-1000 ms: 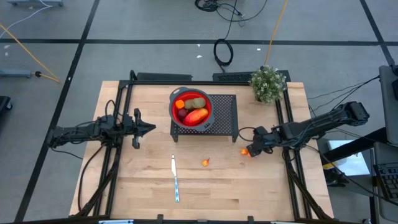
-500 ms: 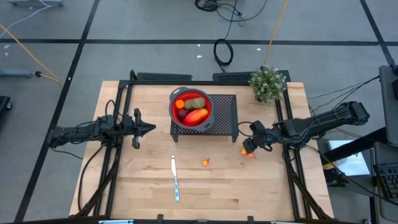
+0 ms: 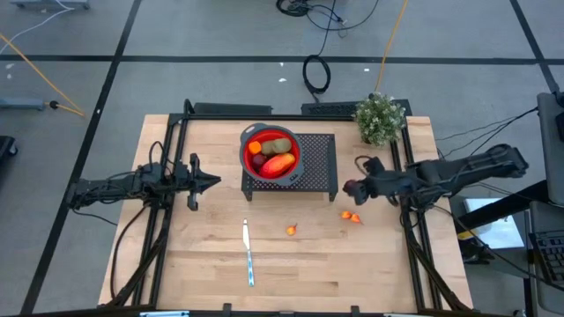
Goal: Pick & Place Fruit
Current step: Put the pomegranate into the strainer on the shelf
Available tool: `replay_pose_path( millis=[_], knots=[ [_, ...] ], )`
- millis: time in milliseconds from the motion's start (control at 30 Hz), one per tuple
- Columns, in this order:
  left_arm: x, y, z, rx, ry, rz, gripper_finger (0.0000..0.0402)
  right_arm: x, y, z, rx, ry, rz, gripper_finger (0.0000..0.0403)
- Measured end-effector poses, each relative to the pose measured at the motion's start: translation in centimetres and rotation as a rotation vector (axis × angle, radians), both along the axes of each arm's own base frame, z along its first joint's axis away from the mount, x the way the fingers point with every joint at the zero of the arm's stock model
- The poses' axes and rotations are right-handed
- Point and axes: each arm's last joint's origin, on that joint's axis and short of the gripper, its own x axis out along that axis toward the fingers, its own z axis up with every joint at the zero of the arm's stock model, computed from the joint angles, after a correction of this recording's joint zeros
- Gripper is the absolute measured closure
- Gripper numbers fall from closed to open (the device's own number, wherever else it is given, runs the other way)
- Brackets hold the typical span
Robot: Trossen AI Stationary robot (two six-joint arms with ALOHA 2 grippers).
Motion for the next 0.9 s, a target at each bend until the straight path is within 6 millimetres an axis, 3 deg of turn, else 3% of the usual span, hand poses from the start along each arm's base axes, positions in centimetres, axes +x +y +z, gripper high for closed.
replay_pose_path(
  millis=[733, 900],
  knots=[
    [0.0, 0.0, 0.0, 0.0, 0.0, -0.002, 0.038, -0.3, -0.7, 7.8, -0.306, -0.706, -0.068, 0.0221],
    [0.0, 0.0, 0.0, 0.0, 0.0, -0.002, 0.038, -0.4, -0.7, 8.6, -0.348, -0.764, -0.068, 0.0222]
  ],
)
